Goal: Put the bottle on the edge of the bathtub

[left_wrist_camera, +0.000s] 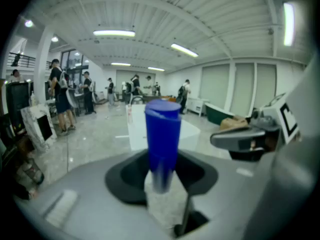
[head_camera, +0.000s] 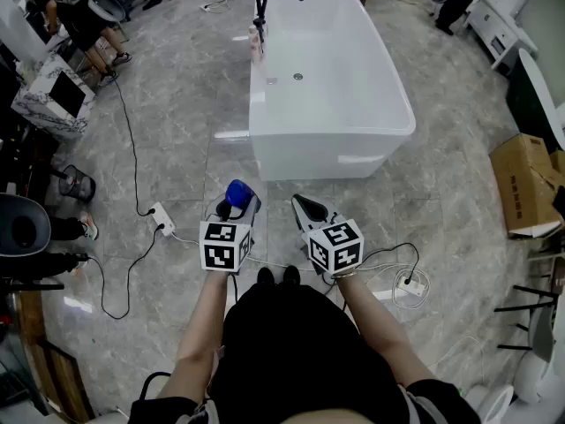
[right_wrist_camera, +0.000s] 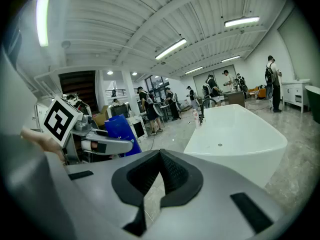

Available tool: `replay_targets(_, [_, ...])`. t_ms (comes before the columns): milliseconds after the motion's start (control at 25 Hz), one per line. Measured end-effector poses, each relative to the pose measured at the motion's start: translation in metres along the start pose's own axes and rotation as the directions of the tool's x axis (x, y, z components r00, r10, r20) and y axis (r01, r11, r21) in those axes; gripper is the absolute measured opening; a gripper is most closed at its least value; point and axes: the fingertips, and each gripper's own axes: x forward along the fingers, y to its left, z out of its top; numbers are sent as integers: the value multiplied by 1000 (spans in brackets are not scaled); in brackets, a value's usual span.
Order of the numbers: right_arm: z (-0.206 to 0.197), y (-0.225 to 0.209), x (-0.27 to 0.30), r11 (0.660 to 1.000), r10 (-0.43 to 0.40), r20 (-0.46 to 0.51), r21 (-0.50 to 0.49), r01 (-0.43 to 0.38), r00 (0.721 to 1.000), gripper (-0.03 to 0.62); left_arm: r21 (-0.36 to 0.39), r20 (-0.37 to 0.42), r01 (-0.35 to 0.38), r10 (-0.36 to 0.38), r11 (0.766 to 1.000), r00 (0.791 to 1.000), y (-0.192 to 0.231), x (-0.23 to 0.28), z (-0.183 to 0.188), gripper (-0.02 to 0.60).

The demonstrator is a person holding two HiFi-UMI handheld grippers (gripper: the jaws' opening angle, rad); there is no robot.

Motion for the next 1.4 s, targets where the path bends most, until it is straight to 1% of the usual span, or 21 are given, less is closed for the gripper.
replay_targets(280, [-1, -11, 3, 1000, 7, -2, 14, -7, 1000, 2, 10, -9, -7, 7, 1000, 1000, -1, 8, 2, 158])
replay_targets(520, [2, -15, 6, 999, 26, 11, 29, -27, 1000, 3, 15, 4, -17, 17, 1000, 1000, 0, 11, 9, 158])
replay_targets(800, [3, -24, 8, 999, 21, 8, 47, -22, 1000, 3, 27, 26, -22, 21, 999, 999, 5, 18, 24, 158])
replay_targets(1080, [13, -32, 33, 998, 18, 8, 53, -18, 1000, 5, 43, 30, -5, 4, 999, 1000, 28, 41, 39, 158])
replay_targets(1240, [23, -46, 54, 998, 10, 10, 69, -11, 1000, 5, 43, 26, 14, -15, 999, 1000, 42, 68, 48, 158])
replay_targets(1400, [36, -60, 90, 997, 5, 13, 81, -6, 1000, 5, 35, 14, 32, -32, 999, 999, 70, 101, 58, 158])
